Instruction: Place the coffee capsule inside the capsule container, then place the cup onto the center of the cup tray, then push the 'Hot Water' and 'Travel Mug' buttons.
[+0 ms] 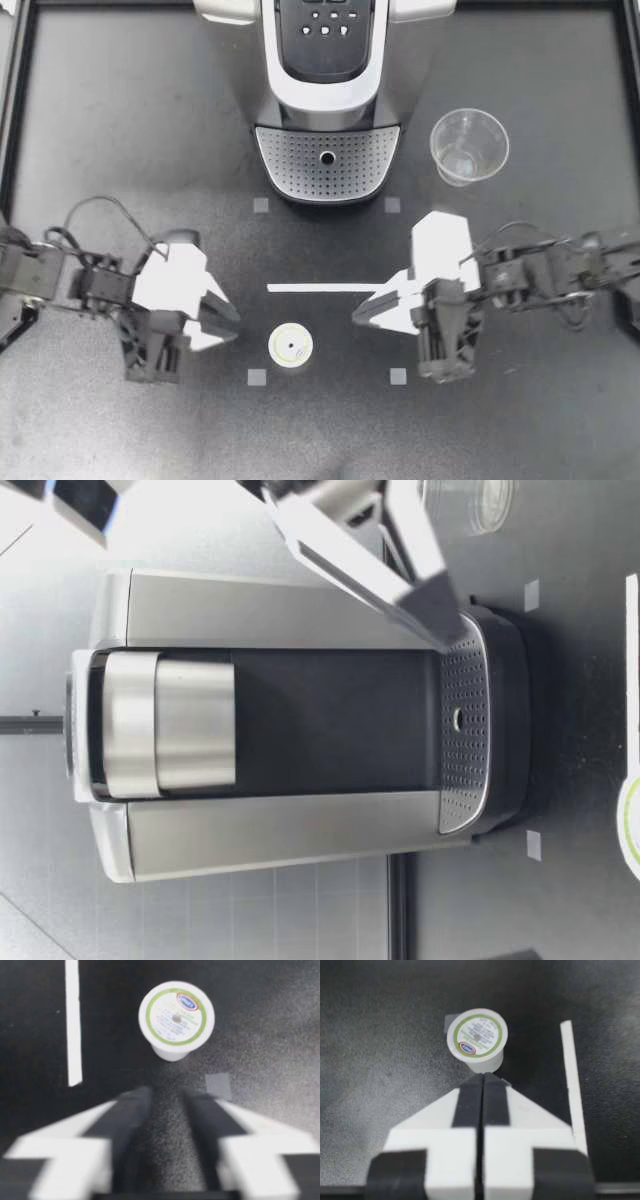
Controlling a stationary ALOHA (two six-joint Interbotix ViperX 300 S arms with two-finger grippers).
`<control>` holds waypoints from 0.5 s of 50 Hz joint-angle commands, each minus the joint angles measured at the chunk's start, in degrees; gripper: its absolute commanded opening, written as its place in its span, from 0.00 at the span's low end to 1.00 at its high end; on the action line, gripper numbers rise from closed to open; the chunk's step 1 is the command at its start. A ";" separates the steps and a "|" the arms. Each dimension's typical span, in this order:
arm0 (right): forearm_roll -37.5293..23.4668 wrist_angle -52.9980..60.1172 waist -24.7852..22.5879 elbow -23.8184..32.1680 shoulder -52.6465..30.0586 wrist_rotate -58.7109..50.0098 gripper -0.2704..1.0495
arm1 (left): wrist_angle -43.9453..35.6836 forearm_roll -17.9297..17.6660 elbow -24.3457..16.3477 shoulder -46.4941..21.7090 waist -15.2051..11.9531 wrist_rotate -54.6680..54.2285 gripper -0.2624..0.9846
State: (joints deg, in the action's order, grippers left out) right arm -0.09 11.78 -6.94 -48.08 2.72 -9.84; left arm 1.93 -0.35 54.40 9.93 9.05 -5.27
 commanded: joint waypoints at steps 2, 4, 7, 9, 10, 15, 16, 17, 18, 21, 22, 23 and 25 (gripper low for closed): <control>0.00 -0.26 -0.70 2.46 -1.32 0.09 0.23 | -0.35 0.00 -2.02 -1.49 0.44 0.44 0.72; 0.00 -0.44 -0.79 3.25 -2.55 0.09 0.23 | -0.44 0.00 -2.46 -2.46 0.44 0.53 0.78; -0.09 -0.70 -0.88 4.13 -3.87 0.18 0.23 | -0.44 0.00 -3.08 -3.60 0.44 0.70 0.85; -0.09 -0.97 -0.88 4.75 -4.66 0.26 0.23 | -0.44 0.18 -3.43 -4.31 0.44 0.88 0.85; 0.00 -1.14 -0.97 5.01 -5.01 0.26 0.23 | -0.44 0.18 -3.60 -4.66 0.44 1.05 0.85; -0.09 -2.20 -0.88 6.42 -6.59 0.35 0.23 | -0.70 0.26 -4.22 -5.62 0.44 2.55 0.85; -0.09 -2.37 -0.88 6.59 -6.86 0.35 0.23 | -1.14 0.26 -4.31 -5.80 0.44 3.08 0.85; -0.09 -2.64 -0.88 6.86 -7.12 0.44 0.23 | -1.58 0.26 -4.39 -5.89 0.44 3.52 0.85; -0.18 -2.81 -0.88 7.03 -7.29 0.44 0.23 | -2.02 0.26 -4.39 -5.89 0.44 3.96 0.84; -0.44 -3.43 -0.88 7.65 -8.17 0.53 0.23 | -3.78 0.26 -4.22 -6.06 0.44 5.27 0.84; -0.53 -3.60 -0.97 7.82 -8.26 0.53 0.23 | -4.31 0.26 -4.22 -6.15 0.44 5.62 0.85; -0.53 -3.69 -0.88 8.00 -8.53 0.53 0.23 | -4.75 0.26 -4.13 -6.24 0.44 5.98 0.84; -0.70 -3.96 -0.97 8.26 -8.79 0.53 0.23 | -5.45 0.26 -4.22 -6.42 0.44 6.68 0.84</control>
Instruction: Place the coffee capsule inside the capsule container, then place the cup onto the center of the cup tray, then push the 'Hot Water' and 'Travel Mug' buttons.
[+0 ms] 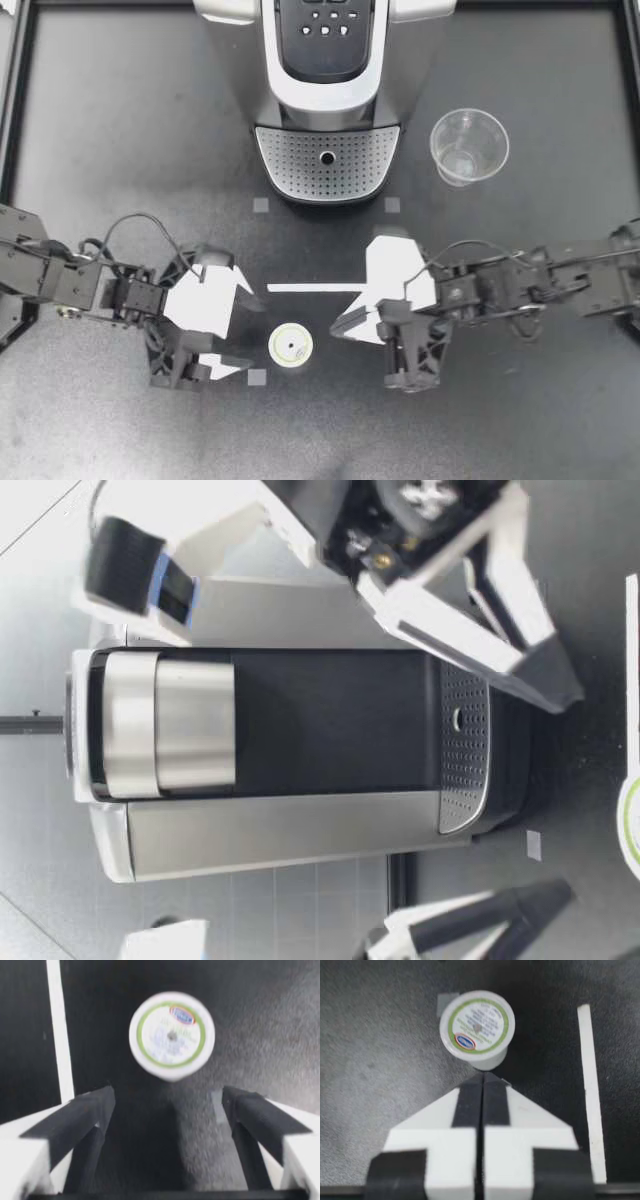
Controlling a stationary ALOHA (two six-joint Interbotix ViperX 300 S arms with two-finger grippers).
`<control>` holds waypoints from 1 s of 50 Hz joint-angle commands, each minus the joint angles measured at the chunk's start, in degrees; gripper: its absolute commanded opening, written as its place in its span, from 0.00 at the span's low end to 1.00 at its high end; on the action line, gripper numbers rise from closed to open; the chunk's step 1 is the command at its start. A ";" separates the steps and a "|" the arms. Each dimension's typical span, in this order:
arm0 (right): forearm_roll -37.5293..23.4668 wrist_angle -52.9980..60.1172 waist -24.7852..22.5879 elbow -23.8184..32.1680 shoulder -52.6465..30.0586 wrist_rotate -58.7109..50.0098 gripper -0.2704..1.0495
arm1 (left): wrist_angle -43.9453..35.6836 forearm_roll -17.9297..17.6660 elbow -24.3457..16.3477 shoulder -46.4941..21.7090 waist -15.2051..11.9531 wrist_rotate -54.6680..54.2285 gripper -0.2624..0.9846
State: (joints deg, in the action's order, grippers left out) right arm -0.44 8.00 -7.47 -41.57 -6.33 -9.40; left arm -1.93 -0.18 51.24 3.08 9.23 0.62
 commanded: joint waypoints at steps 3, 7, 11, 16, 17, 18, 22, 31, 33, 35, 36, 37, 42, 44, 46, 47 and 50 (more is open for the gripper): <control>-0.53 -0.53 -0.44 2.02 -0.18 0.09 0.23 | -2.11 0.09 -1.23 0.00 0.26 1.32 0.84; -0.53 -0.62 -0.44 2.46 -0.62 0.09 0.23 | -2.29 0.09 -1.58 -1.05 0.26 1.41 0.84; -0.53 -0.62 -0.35 2.90 -1.14 0.09 0.23 | -2.29 0.09 -2.11 -2.11 0.26 1.23 0.84; -0.53 -0.62 -0.35 3.60 -1.93 0.09 0.23 | -2.29 0.09 -2.81 -3.34 0.26 1.14 0.84; -0.53 -0.62 -0.35 3.69 -2.11 0.00 0.23 | -2.29 0.09 -2.90 -3.52 0.26 1.14 0.84; -0.53 -0.70 -0.44 3.78 -2.20 0.00 0.23 | -2.29 0.09 -3.08 -3.78 0.26 1.14 0.84; -0.53 -0.79 -0.62 4.31 -2.64 0.09 0.23 | -2.37 0.09 -3.69 -4.31 0.26 1.23 0.84; -0.53 -1.32 -0.79 5.27 -3.69 0.09 0.23 | -2.37 0.09 -4.66 -5.54 0.26 1.41 0.84; -0.62 -1.41 -0.79 5.45 -3.87 0.09 0.23 | -2.46 0.09 -4.92 -5.80 0.26 1.41 0.84; -0.62 -1.41 -0.79 5.45 -4.13 0.09 0.23 | -2.46 0.09 -5.27 -5.98 0.26 1.41 0.84; -0.62 -1.41 -0.79 5.45 -4.13 0.09 0.23 | -2.46 0.09 -5.36 -6.06 0.26 1.32 0.84; -0.62 -1.41 -0.79 5.45 -4.31 0.09 0.23 | -2.46 0.09 -5.54 -6.15 0.26 1.32 0.84; -0.62 -1.41 -0.79 5.71 -4.92 0.09 0.23 | -2.37 0.09 -6.15 -6.50 0.26 1.23 0.84; -0.62 -1.41 -0.79 5.80 -5.01 0.09 0.23 | -2.37 0.09 -6.24 -6.68 0.26 1.32 0.84; -0.70 -1.41 -0.79 5.98 -5.19 0.09 0.23 | -2.37 0.09 -6.42 -6.77 0.26 1.32 0.84; -0.62 -1.41 -0.79 5.98 -5.27 0.09 0.23 | -2.37 0.09 -6.42 -6.86 0.26 1.32 0.84; -0.70 -1.41 -0.79 6.15 -5.27 0.18 0.23 | -2.37 0.09 -6.59 -7.12 0.26 1.23 0.84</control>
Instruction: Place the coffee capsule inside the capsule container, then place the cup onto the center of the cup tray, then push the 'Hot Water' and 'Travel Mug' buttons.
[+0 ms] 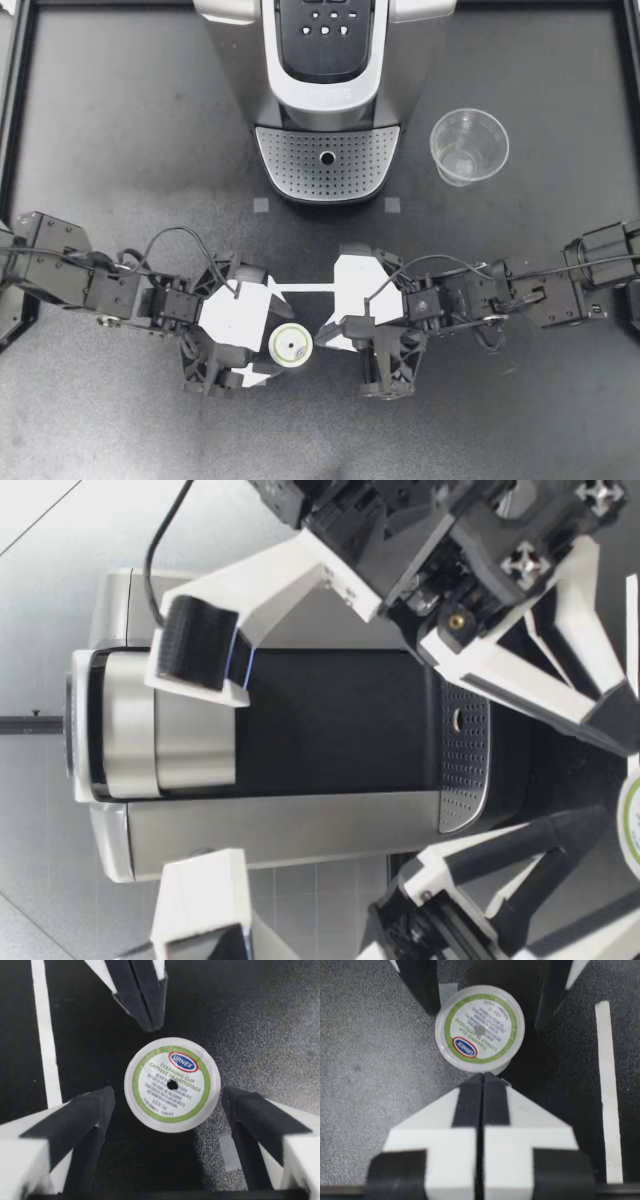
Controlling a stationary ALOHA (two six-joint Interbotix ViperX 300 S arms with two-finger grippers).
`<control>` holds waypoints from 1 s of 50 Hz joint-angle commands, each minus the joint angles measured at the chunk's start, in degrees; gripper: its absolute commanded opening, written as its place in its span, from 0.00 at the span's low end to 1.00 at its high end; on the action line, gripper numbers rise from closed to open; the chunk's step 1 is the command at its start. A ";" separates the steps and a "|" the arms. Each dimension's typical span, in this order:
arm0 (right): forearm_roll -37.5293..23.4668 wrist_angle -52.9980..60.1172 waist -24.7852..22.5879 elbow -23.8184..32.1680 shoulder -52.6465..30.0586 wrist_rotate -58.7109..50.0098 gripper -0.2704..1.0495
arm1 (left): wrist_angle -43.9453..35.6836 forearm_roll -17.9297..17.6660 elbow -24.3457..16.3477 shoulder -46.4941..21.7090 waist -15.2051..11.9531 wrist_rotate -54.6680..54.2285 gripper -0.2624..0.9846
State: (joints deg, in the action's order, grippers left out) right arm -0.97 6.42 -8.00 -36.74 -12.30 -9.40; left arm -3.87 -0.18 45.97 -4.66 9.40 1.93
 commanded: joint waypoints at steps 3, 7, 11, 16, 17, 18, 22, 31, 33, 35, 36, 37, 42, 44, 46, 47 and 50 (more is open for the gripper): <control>-0.09 0.18 -0.35 1.41 0.62 0.18 0.23 | -0.44 0.09 -1.41 0.44 0.09 -0.09 0.84; -0.18 0.18 -0.26 1.41 0.62 0.18 0.23 | -0.35 0.09 -1.49 0.09 0.09 0.00 0.84; -0.09 0.18 -0.26 1.41 0.44 0.18 0.23 | -0.35 0.00 -1.67 -0.35 0.18 0.00 0.84; -0.09 0.18 -0.26 1.41 0.18 0.18 0.23 | -0.35 0.09 -2.11 -0.88 0.09 0.00 0.84; -0.18 0.18 -0.26 1.41 0.09 0.18 0.23 | -0.26 0.00 -2.20 -0.97 0.09 0.09 0.84; -0.18 0.18 -0.26 1.49 0.09 0.18 0.23 | -0.18 0.09 -2.37 -1.05 0.09 0.18 0.84; -0.09 0.18 -0.26 1.67 -0.35 0.18 0.23 | 0.35 0.09 -2.81 -1.41 0.09 0.26 0.84; -0.09 0.18 -0.35 2.02 -0.70 0.18 0.23 | 2.11 0.09 -3.87 -1.58 0.09 0.26 0.82; -0.18 0.18 -0.26 2.02 -0.70 0.18 0.23 | 2.46 0.09 -3.96 -1.58 0.09 0.26 0.81; -0.18 0.18 -0.26 2.02 -0.70 0.18 0.23 | 2.64 0.09 -4.04 -1.58 0.09 0.26 0.78; -0.26 0.18 -0.26 2.02 -0.70 0.18 0.23 | 2.64 0.09 -4.13 -1.58 0.09 0.26 0.77; -0.26 0.18 -0.26 2.11 -0.79 0.18 0.23 | 2.64 0.09 -4.22 -1.58 0.09 0.26 0.75; -0.26 0.18 -0.26 2.02 -0.70 0.18 0.23 | 2.72 0.00 -4.57 -1.58 0.09 0.00 0.67; -0.26 0.18 -0.26 2.11 -0.62 0.18 0.23 | 2.72 0.00 -4.57 -1.58 0.09 0.00 0.64; -0.26 0.09 -0.26 2.02 -0.53 0.18 0.23 | 2.72 0.00 -4.57 -1.49 0.09 0.00 0.62; -0.26 0.00 -0.26 2.02 -0.44 0.09 0.23 | 2.72 0.00 -4.66 -1.41 0.09 -0.09 0.60; -0.26 -0.09 -0.26 1.93 0.09 0.09 0.23 | 2.72 0.00 -4.48 -0.97 0.09 0.00 0.56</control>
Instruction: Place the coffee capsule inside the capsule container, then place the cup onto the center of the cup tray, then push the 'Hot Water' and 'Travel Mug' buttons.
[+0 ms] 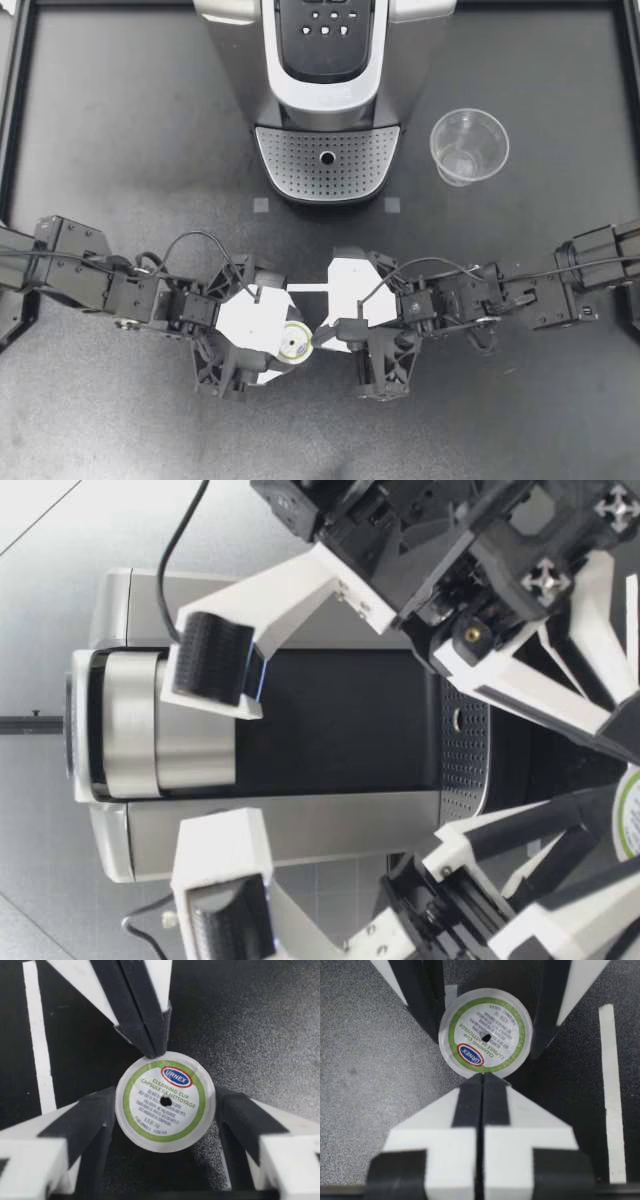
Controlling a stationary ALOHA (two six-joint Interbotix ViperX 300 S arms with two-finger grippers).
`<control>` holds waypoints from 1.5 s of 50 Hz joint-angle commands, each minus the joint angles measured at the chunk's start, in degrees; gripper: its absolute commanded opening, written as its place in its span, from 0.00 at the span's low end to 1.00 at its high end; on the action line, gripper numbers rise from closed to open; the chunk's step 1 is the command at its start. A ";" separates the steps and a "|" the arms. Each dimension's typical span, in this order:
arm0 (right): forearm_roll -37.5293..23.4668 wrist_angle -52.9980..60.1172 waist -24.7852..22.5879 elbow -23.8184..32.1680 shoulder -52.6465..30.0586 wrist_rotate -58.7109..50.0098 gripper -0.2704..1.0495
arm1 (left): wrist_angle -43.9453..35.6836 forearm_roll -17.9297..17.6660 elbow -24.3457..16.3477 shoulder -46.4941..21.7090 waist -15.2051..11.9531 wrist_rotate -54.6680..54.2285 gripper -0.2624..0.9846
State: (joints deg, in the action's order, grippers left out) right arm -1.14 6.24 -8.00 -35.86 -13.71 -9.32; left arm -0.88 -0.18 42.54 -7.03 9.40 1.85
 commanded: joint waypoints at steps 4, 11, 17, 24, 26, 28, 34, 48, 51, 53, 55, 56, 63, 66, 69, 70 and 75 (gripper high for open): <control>-0.09 -0.18 -0.26 0.44 2.81 -0.09 0.23 | -0.26 0.00 -0.79 1.93 0.09 -0.18 0.55; 0.09 0.09 -0.09 -1.67 6.50 -0.62 0.23 | -0.35 -0.18 0.00 2.90 0.09 -0.35 0.55; 0.97 2.37 1.05 -4.31 10.72 -1.23 0.23 | -0.70 -0.26 0.88 4.31 0.09 -0.62 0.55; 2.55 11.60 4.22 -7.56 13.89 -3.34 0.23 | -0.88 -0.26 1.76 5.89 0.09 -0.79 0.55; 2.64 15.21 5.27 -8.26 14.41 -4.31 0.23 | -0.88 -0.35 2.02 6.24 0.09 -0.79 0.55; 2.64 18.81 6.33 -9.05 14.85 -5.36 0.23 | -0.88 -0.35 2.20 6.59 0.09 -0.88 0.55; 2.64 28.39 9.93 -11.07 16.08 -8.00 0.23 | -0.88 -0.53 2.81 7.65 0.09 -0.97 0.55; 2.72 40.69 16.35 -13.01 19.51 -8.26 0.23 | -0.88 -0.53 3.34 8.53 0.09 -0.97 0.55; 2.64 40.96 17.49 -12.92 20.04 -8.26 0.23 | -0.88 -0.62 3.34 8.53 0.09 -0.97 0.55; 2.64 41.22 18.02 -12.83 20.21 -8.26 0.23 | -0.88 -0.53 3.25 8.53 0.09 -0.97 0.55; 2.64 41.48 18.63 -12.66 20.48 -8.26 0.23 | -0.88 -0.62 3.25 8.53 0.09 -0.97 0.55; 2.72 41.66 18.90 -12.66 20.65 -8.26 0.23 | -0.88 -0.62 3.25 8.53 0.09 -0.97 0.55; 2.72 42.71 20.39 -12.30 20.92 -8.26 0.23 | -0.88 -0.53 3.25 8.53 0.09 -0.97 0.55; 2.72 42.98 20.92 -12.22 20.92 -8.26 0.23 | -0.88 -0.62 3.25 8.53 0.09 -0.97 0.55; 2.72 43.15 21.09 -11.78 20.92 -8.26 0.23 | -0.88 -0.53 3.34 8.61 0.09 -0.97 0.55; 2.72 43.24 21.09 -11.69 20.92 -8.17 0.23 | -0.88 -0.62 3.34 8.61 0.09 -0.97 0.55; 2.72 43.68 21.09 -10.81 21.27 -8.00 0.23 | -0.88 -0.53 3.25 8.70 0.09 -0.97 0.55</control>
State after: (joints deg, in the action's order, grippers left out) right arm 1.49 49.04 12.74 -48.52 5.89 -17.49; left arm -1.32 -0.70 46.41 -0.26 9.40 0.97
